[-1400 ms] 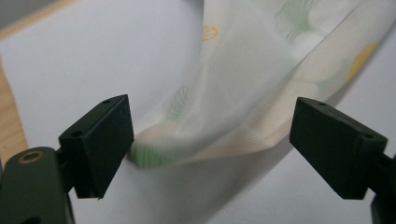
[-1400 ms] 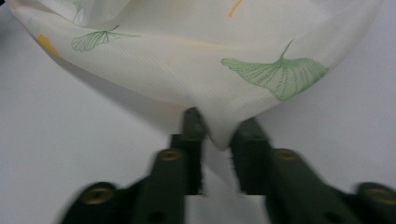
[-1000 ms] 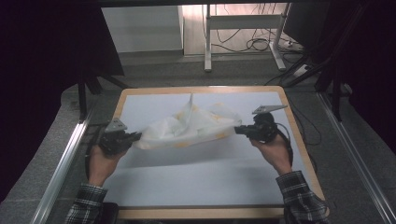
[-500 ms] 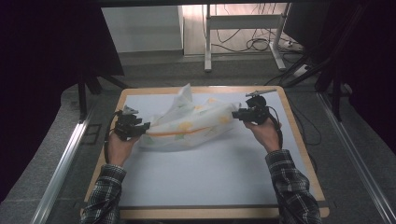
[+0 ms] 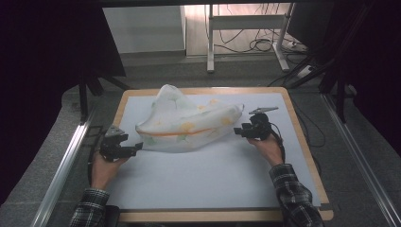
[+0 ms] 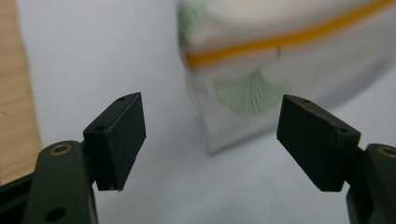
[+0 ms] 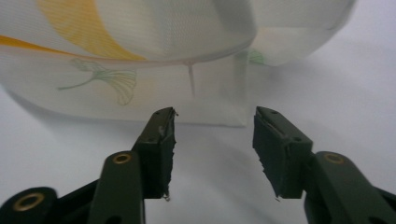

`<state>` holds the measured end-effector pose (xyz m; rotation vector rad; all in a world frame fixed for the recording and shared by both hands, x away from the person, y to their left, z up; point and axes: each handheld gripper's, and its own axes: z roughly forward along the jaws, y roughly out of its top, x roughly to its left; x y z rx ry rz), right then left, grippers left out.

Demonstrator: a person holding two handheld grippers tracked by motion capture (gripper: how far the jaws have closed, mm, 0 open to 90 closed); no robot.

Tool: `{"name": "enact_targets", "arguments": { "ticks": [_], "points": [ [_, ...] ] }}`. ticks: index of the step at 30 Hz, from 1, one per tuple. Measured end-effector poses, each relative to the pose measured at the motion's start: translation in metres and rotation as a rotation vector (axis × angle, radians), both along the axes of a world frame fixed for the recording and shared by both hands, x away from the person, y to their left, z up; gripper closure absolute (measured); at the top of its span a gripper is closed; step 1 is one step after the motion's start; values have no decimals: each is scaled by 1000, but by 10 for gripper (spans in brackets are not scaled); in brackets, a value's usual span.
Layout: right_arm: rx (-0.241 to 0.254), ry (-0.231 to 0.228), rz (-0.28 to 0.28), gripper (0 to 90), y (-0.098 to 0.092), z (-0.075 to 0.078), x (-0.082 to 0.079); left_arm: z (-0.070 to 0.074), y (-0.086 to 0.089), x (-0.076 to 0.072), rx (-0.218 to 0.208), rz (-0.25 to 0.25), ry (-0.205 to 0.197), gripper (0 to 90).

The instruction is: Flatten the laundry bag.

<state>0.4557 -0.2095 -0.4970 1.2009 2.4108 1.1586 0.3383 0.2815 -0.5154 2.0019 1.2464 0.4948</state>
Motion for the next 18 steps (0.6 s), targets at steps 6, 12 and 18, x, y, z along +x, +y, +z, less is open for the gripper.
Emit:
{"name": "enact_targets", "arguments": {
  "ticks": [6, 12, 18],
  "points": [
    [-63, -3, 0, 374, 21, -22, 19, -19, -12, 20, 52, -16, 34, 240],
    [-169, -61, -6, 587, 33, -27, 20, -28, -19, 25, 74, -76, 48, 531],
    [-160, -44, -27, 867, 33, -26, 18, -29, -18, 25, 16, -90, 71, 773]
  ]
}}
